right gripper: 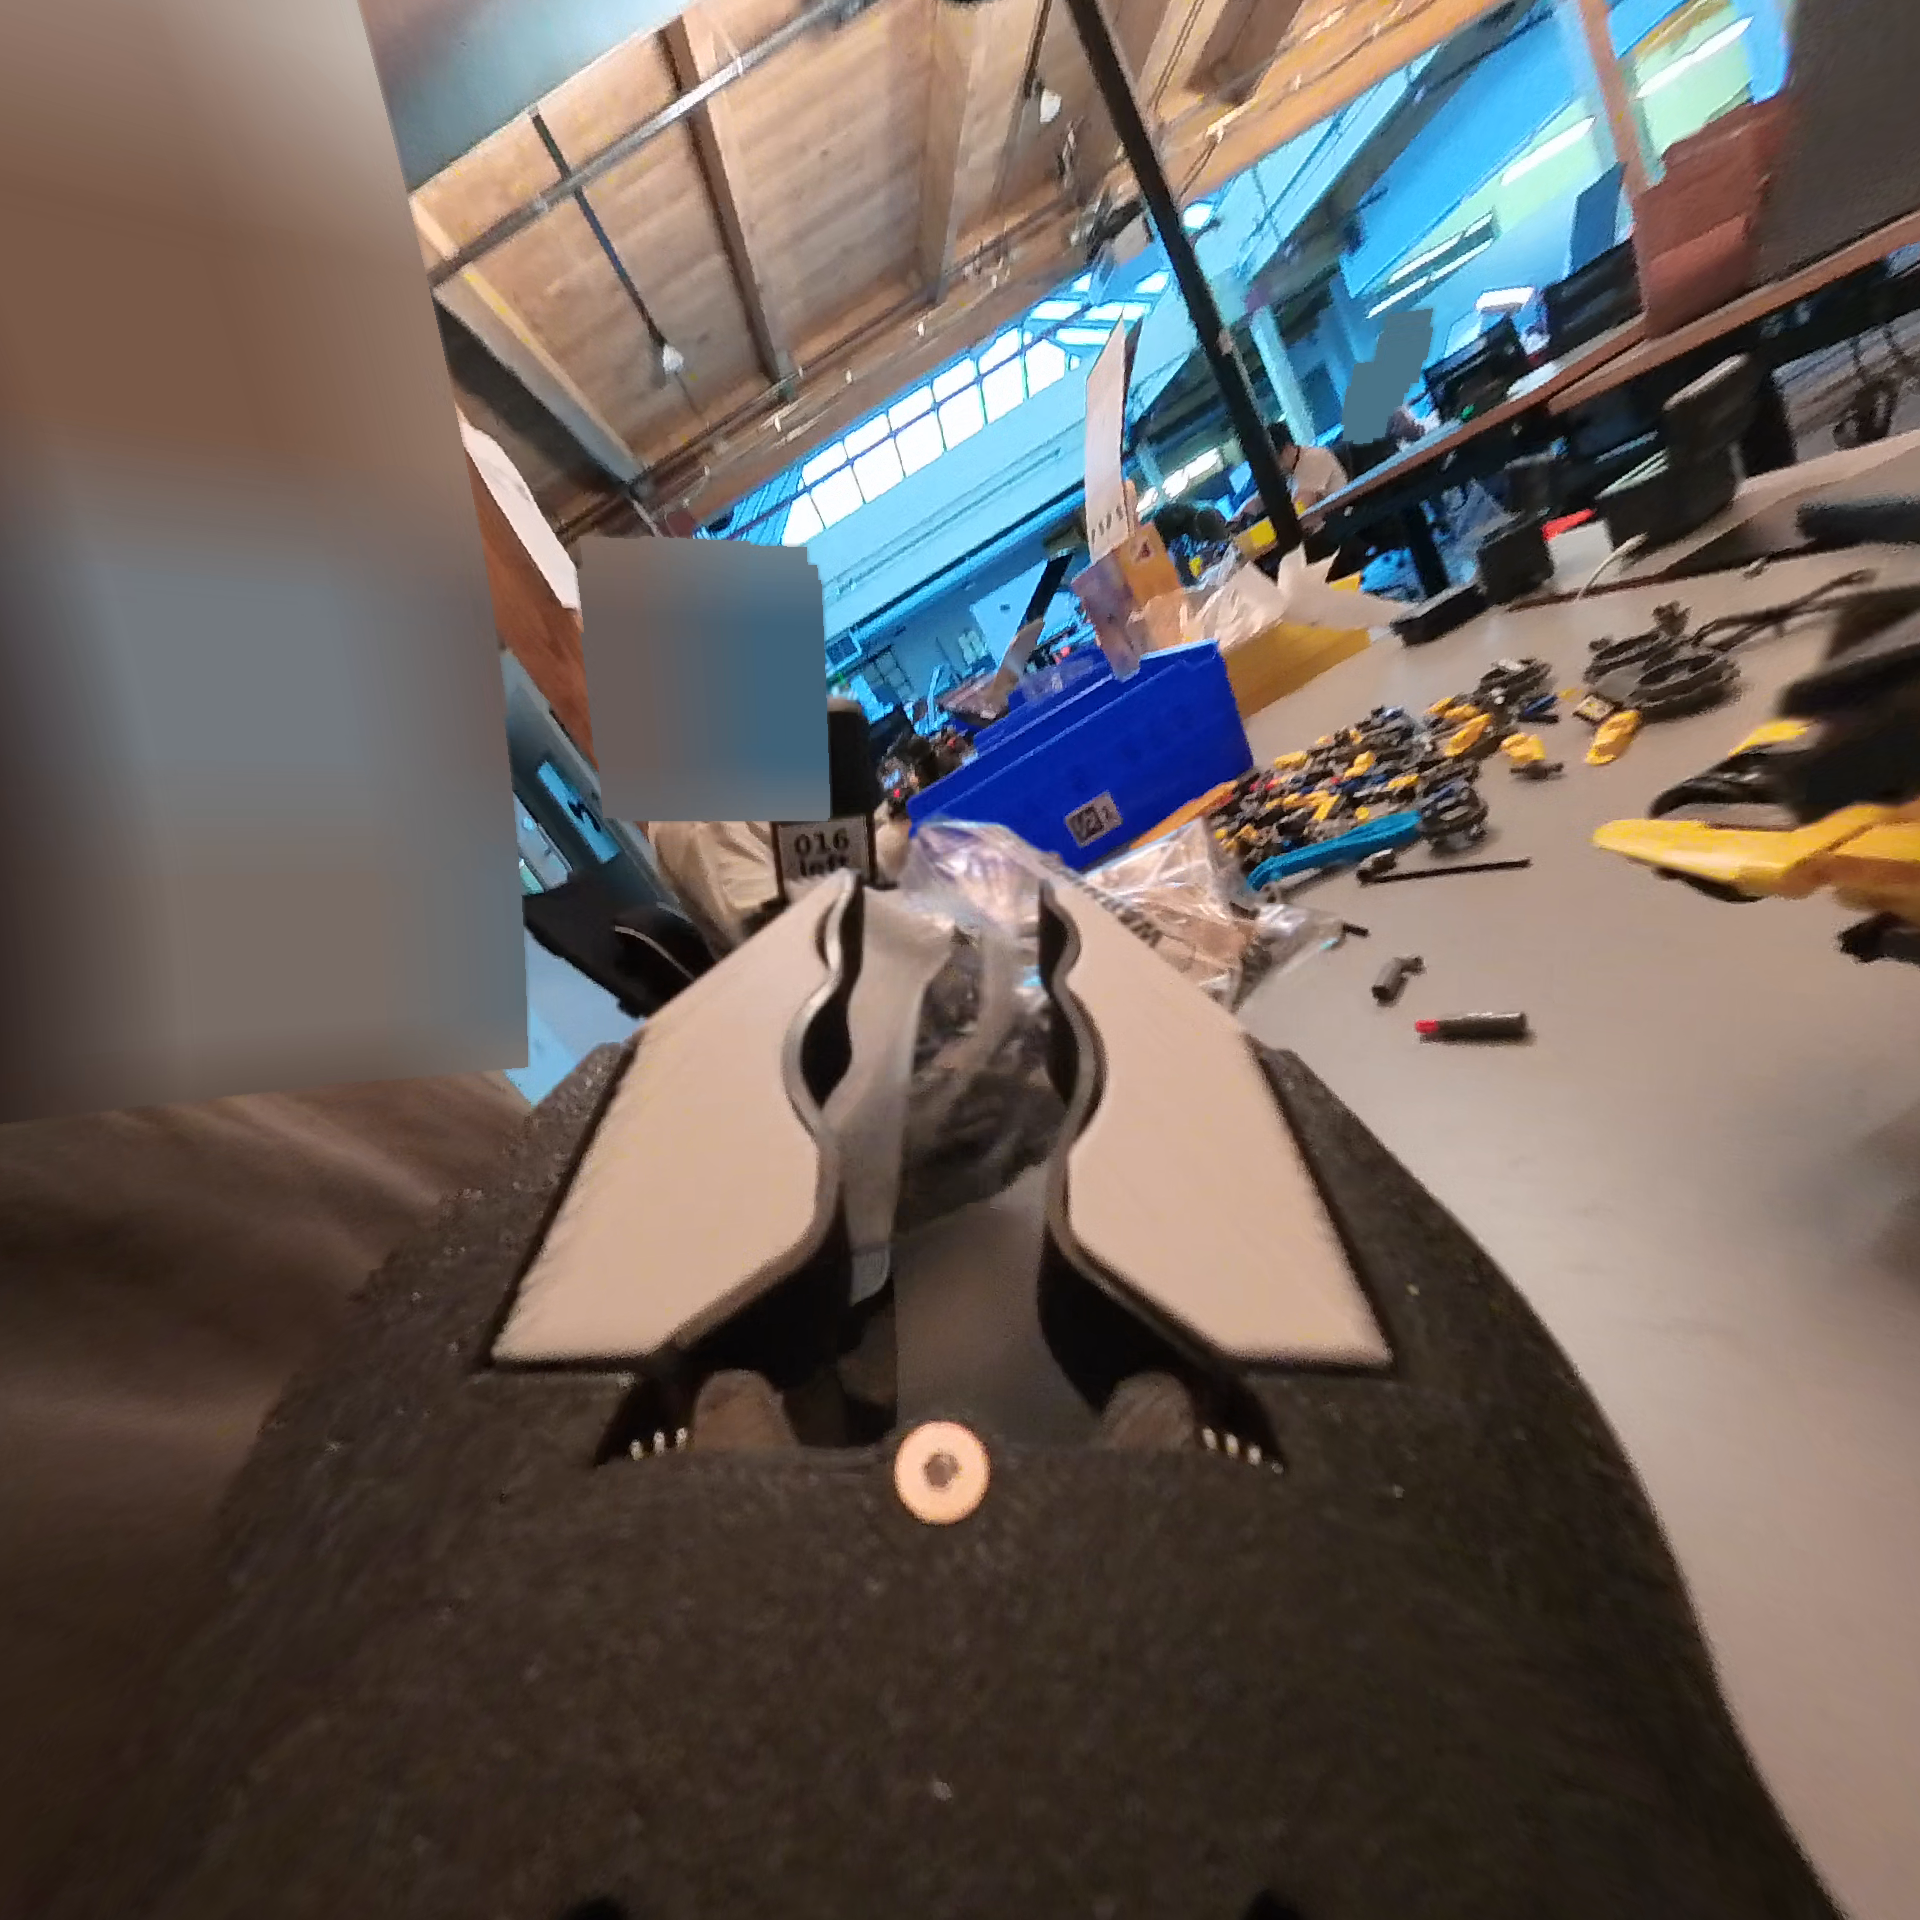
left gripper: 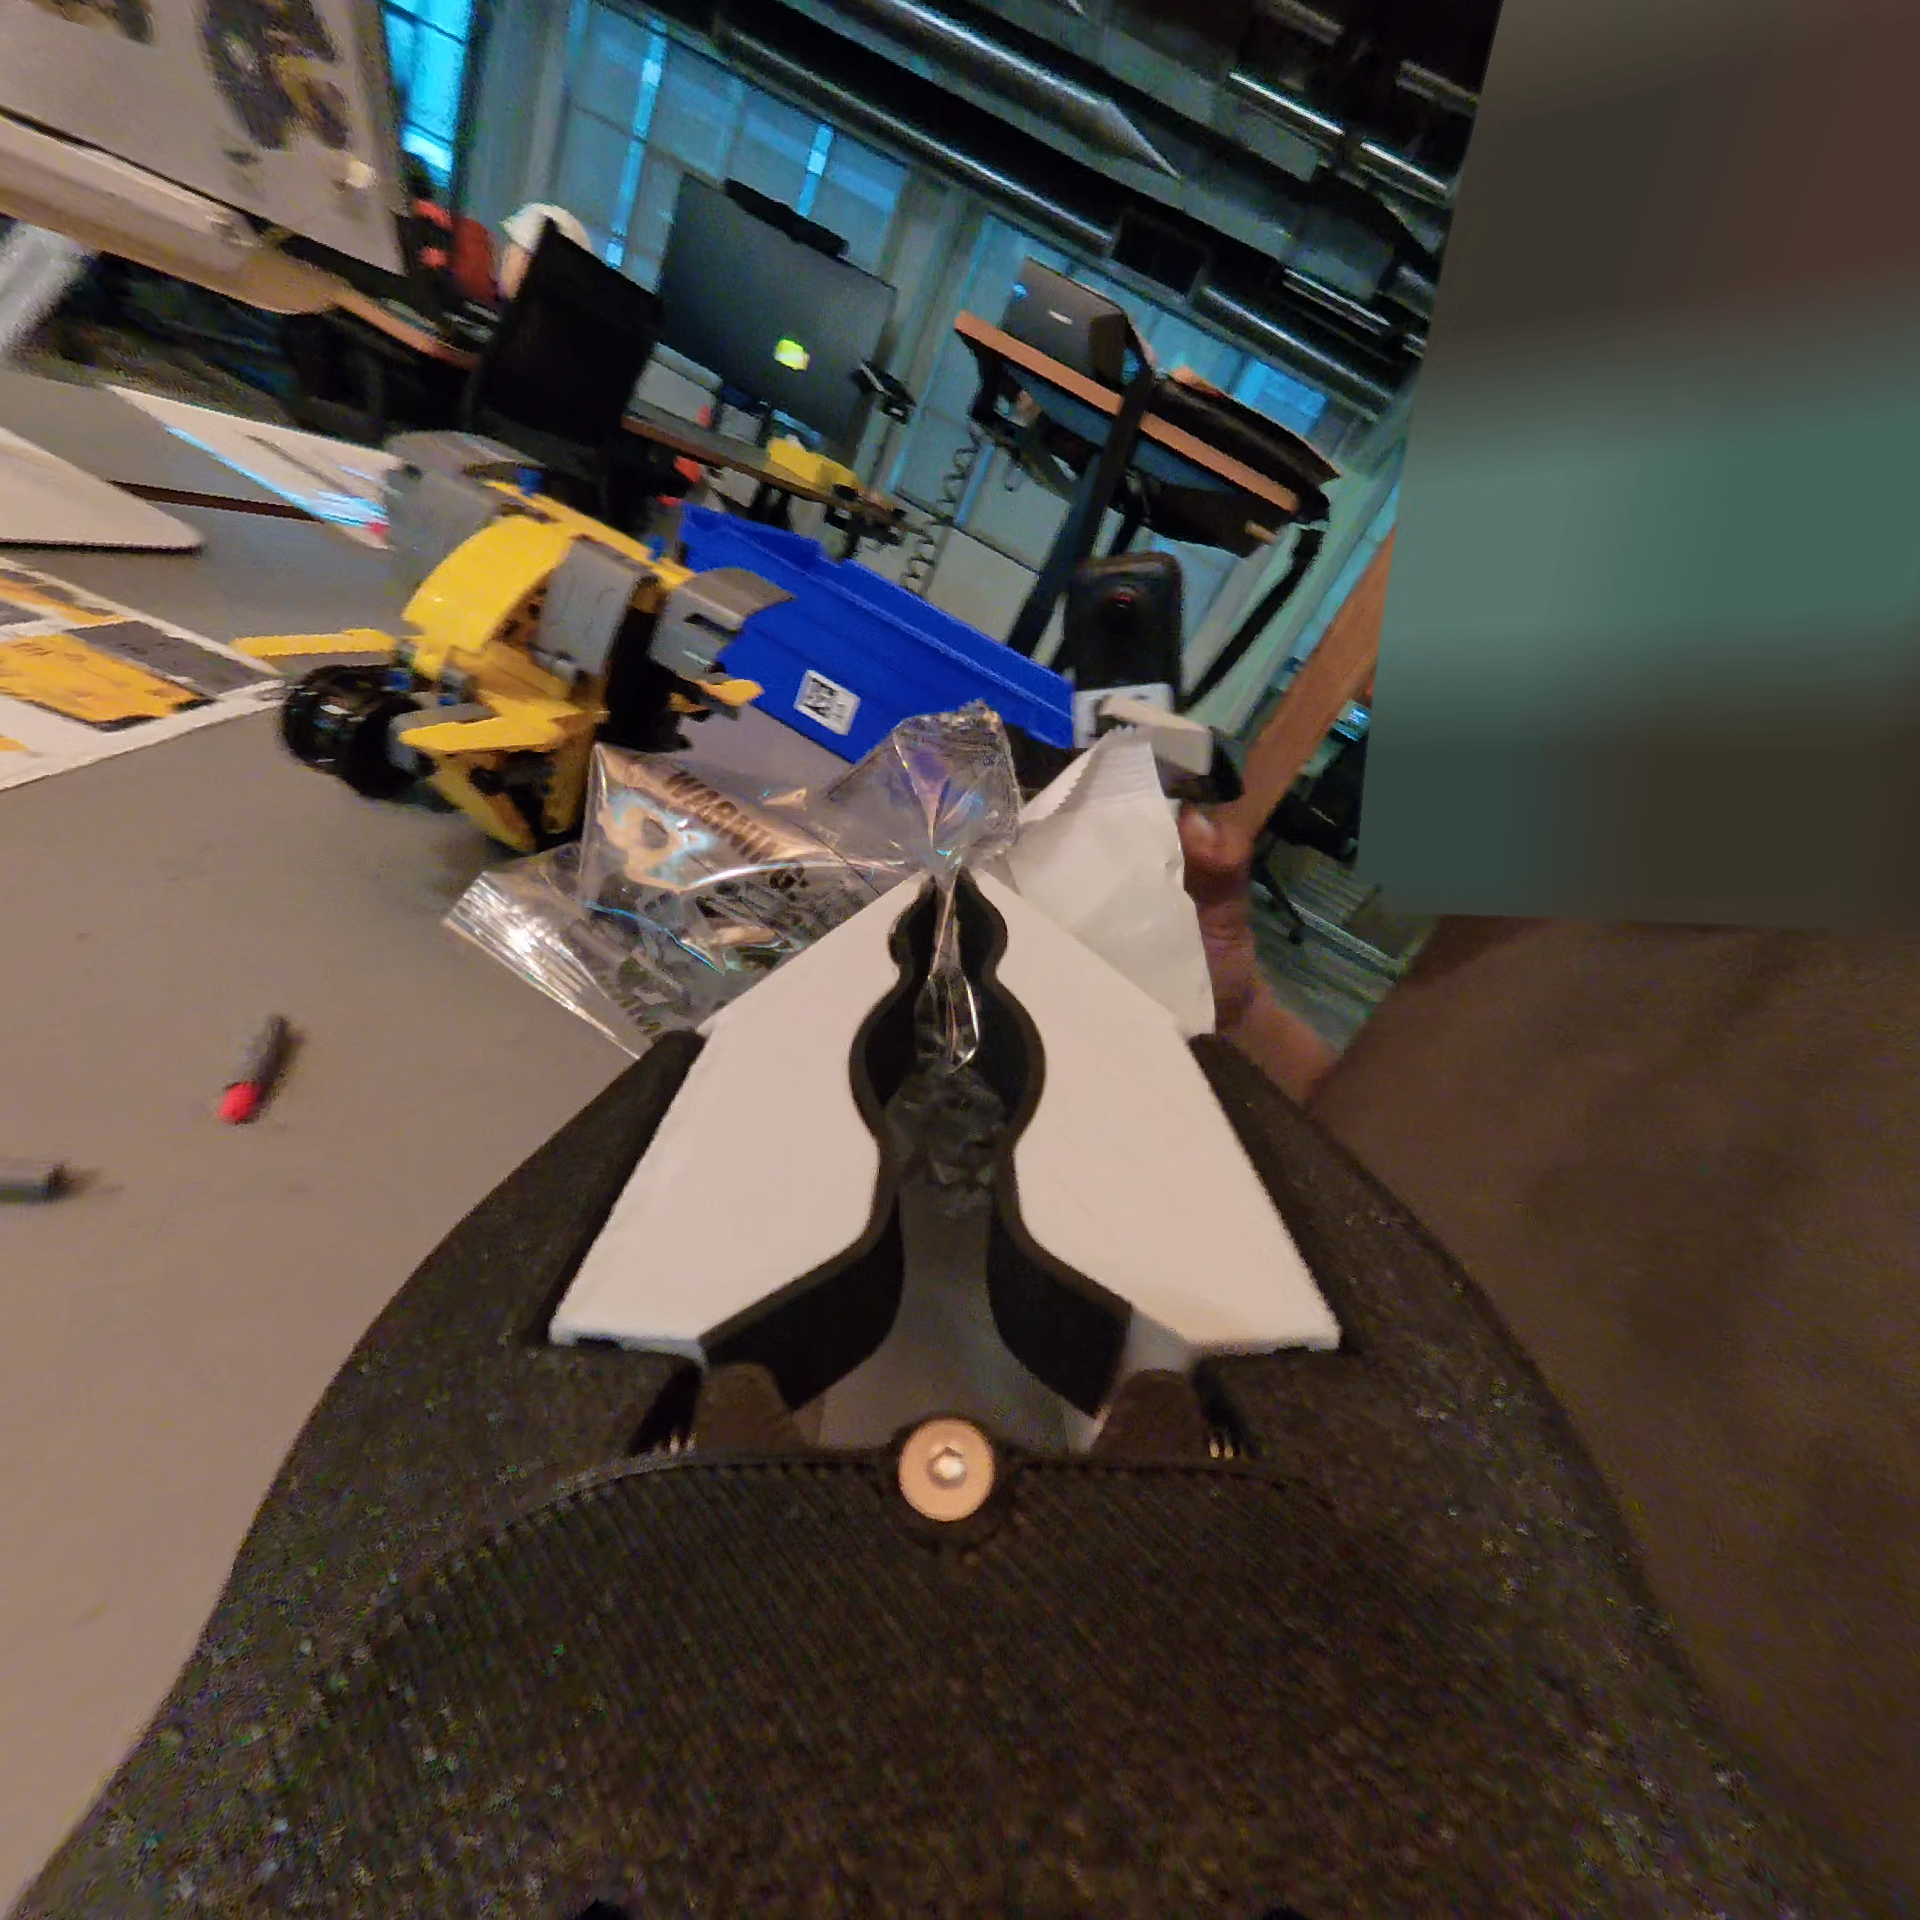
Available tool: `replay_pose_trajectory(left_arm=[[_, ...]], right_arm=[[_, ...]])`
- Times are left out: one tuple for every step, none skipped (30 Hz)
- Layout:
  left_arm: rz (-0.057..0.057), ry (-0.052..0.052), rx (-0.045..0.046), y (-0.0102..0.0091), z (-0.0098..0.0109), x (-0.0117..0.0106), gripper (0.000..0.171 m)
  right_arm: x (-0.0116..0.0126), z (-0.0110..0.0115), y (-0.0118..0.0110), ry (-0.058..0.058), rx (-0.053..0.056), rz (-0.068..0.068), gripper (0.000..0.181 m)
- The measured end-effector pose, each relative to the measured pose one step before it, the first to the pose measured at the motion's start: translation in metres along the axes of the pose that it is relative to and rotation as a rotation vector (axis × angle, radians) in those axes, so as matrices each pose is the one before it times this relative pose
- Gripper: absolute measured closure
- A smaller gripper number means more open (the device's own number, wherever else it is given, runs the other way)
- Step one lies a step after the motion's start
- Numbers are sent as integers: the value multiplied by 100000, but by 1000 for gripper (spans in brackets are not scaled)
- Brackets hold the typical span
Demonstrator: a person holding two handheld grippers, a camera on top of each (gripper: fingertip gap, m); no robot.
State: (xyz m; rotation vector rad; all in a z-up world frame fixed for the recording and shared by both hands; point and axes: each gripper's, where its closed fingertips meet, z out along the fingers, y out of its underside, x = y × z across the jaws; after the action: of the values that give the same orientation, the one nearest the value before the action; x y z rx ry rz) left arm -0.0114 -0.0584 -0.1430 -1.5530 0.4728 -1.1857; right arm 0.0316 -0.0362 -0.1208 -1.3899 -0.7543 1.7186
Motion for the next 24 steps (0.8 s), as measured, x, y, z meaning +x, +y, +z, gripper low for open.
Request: replay_pose_trajectory(left_arm=[[208,-3000,1263,-56,-212,-459,171],[424,-2130,273,49,-157,-303,171],[469,-3186,-236,108,-118,-422,171],[1111,-4244,-242,107,-85,-506,170],[1609,-4094,-319,103,-56,-428,170],[1734,-2496,-491,109,7,-153,170],[1610,-606,-603,114,68,133,169],[1271,448,-467,87,111,296,169],[1071,596,-334,77,121,310,167],[879,-251,-157,57,83,169,164],[637,-1944,-68,24,-14,-132,161],[1040,-765,892,-117,-169,1,152],[-6,1275,1069,-192,-251,246,136],[-1450,2031,1212,-234,-288,322,132],[-1812,1560,1869,-315,-283,219,131],[-2255,1914,2198,-378,-263,239,129],[-3208,2133,1762,-357,-182,219,126],[-3875,2540,1313,-323,-132,193,122],[-3971,2700,1251,-308,-115,166,118],[-3811,2037,2422,-466,-137,80,111],[-3808,2103,2543,-490,-172,104,110],[-3737,2073,2209,-429,-164,117,110],[-3215,211,1416,-245,-90,-127,112],[-2148,-1408,-734,142,-7,-371,122]], right_arm=[[-58,-363,-340,406,1365,-597,148],[-224,-231,-64,-149,-51,-889,149],[-333,-61,218,-591,-1495,-657,149],[-376,113,395,-718,-2326,-342,148],[-254,256,533,104,-2875,-203,146],[-134,365,659,836,-3336,-489,142],[-17,442,694,1419,-3508,-1258,139],[250,443,696,2960,-3681,-1769,139],[310,365,569,3177,-3210,-2280,147],[63,244,216,1741,-1043,-2608,160],[-210,78,-184,262,1033,-2548,165],[-38,-51,-320,1536,1370,-2546,172],[133,-109,-294,2598,665,-3550,181],[128,-143,-279,2695,279,-4578,181],[-100,-95,-231,1400,-396,-4964,181],[-198,16,-138,1020,-1167,-4872,181],[-300,89,-71,699,-1543,-5185,181],[-297,140,-7,1074,-1873,-6003,181],[-182,140,49,2230,-2261,-6701,181],[-224,134,108,2064,-2592,-7299,181],[-356,193,230,1263,-3062,-7430,181],[-601,260,260,-256,-2812,-6773,181],[-656,310,210,-835,-2129,-5141,181],[-427,328,172,311,-1508,-3035,181]])
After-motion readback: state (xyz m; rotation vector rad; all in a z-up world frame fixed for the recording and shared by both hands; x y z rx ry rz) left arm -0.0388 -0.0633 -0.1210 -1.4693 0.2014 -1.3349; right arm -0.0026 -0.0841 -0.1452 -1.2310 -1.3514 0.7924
